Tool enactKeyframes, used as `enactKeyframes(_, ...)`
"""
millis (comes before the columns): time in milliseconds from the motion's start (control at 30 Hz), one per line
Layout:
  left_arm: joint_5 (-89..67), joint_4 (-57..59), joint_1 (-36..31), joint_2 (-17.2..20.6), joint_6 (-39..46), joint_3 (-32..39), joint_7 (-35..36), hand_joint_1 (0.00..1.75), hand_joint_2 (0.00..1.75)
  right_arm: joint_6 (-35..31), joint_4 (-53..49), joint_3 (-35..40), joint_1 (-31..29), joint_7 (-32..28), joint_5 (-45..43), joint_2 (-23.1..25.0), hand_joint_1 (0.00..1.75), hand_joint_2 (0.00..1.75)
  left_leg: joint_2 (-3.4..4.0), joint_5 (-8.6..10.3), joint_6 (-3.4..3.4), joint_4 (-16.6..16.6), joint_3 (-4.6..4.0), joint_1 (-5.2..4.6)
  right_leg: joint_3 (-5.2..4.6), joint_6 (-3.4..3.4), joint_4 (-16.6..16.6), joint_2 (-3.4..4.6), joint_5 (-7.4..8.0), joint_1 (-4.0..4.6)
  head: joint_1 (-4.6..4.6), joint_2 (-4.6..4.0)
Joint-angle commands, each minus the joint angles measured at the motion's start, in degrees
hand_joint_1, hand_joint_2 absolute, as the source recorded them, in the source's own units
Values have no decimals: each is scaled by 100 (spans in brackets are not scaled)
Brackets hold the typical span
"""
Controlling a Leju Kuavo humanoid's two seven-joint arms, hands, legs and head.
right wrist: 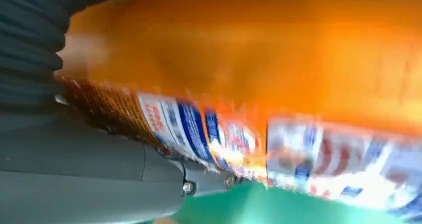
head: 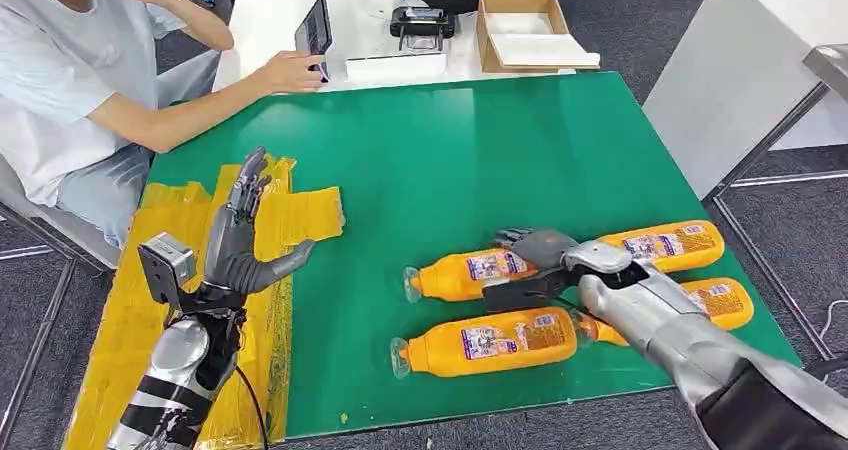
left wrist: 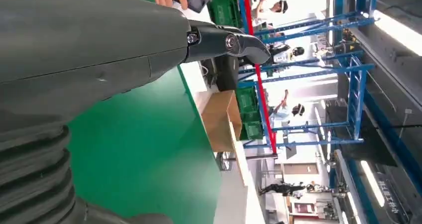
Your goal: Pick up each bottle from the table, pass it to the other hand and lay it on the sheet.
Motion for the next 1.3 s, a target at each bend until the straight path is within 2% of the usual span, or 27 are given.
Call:
enactKeyframes(33,-60,-110,246,85,16,-8,178,0,175,-740,-62,-222,597,623,477,214,175,175,3,-4,-13,-6,18,9,21,-10,-11,-1,0,10,0,0)
enactKeyframes(100,-134,-237,403,47,-12,-5,224,0,175,-1083,-492,-577,1004,820,661,93,175,175,-1,-13,-27,-6,43,20,50,-22,-19,-9,-7,21,0,0)
enactKeyframes(133,-167,-236,440,45,-21,-1,212,0,175,-1093,-568,-669,1093,827,744,59,175,175,-4,-6,-14,-7,26,14,31,-12,-16,-10,-3,14,2,0)
enactKeyframes(267,-183,-202,429,38,-26,12,203,0,175,-1066,-578,-742,1107,809,799,54,175,175,-4,-15,-23,0,46,20,52,-19,-16,-14,-9,21,-2,0)
enactKeyframes(300,-186,-195,424,29,-29,22,197,0,175,-1037,-566,-782,1103,794,829,67,175,175,-3,-5,-15,-4,30,10,31,-12,-10,-13,-4,10,0,0)
enactKeyframes(800,-193,-205,419,20,-35,36,195,0,175,-1102,-583,-892,1131,787,887,94,175,175,-2,-6,-15,-2,37,12,39,-14,-11,-10,-4,12,0,0)
enactKeyframes(867,-247,-345,484,3,-55,39,237,0,175,-1612,-958,-1336,1484,936,1016,143,175,175,-2,-6,-16,-3,37,13,40,-14,-13,-11,-4,13,0,0)
enactKeyframes(900,-313,-436,548,18,-67,26,263,0,175,-2057,-1385,-1780,1849,967,1073,169,175,175,-4,-8,-20,-3,43,17,47,-17,-16,-14,-5,17,0,0)
enactKeyframes(1000,-565,-616,647,89,-169,-167,368,0,175,-3169,-2600,-2931,2791,714,1036,372,175,175,-10,-10,-20,-5,44,19,49,-17,-17,-18,-9,20,0,0)
enactKeyframes(1033,-553,-630,649,100,-223,-212,401,0,175,-3335,-2808,-3143,2944,578,898,444,175,175,-5,-8,-16,-7,39,15,42,-14,-16,-12,-7,15,-4,0)
enactKeyframes(1100,-632,-707,597,134,-224,-352,381,0,175,-3477,-3412,-3749,3325,-101,86,674,175,175,-16,-13,-21,1,32,21,38,-18,-9,-21,-14,21,4,0)
enactKeyframes(1200,-528,-731,455,203,-498,-525,555,0,175,-3462,-3752,-4161,3563,-513,-491,901,175,175,-19,-25,-28,14,17,20,27,-23,9,-14,-23,21,-2,0)
enactKeyframes(1300,-383,-719,410,205,-643,-554,622,0,175,-3462,-3763,-4211,3596,-596,-589,941,175,175,-33,-8,-16,5,-6,11,2,-14,1,-26,-13,12,2,0)
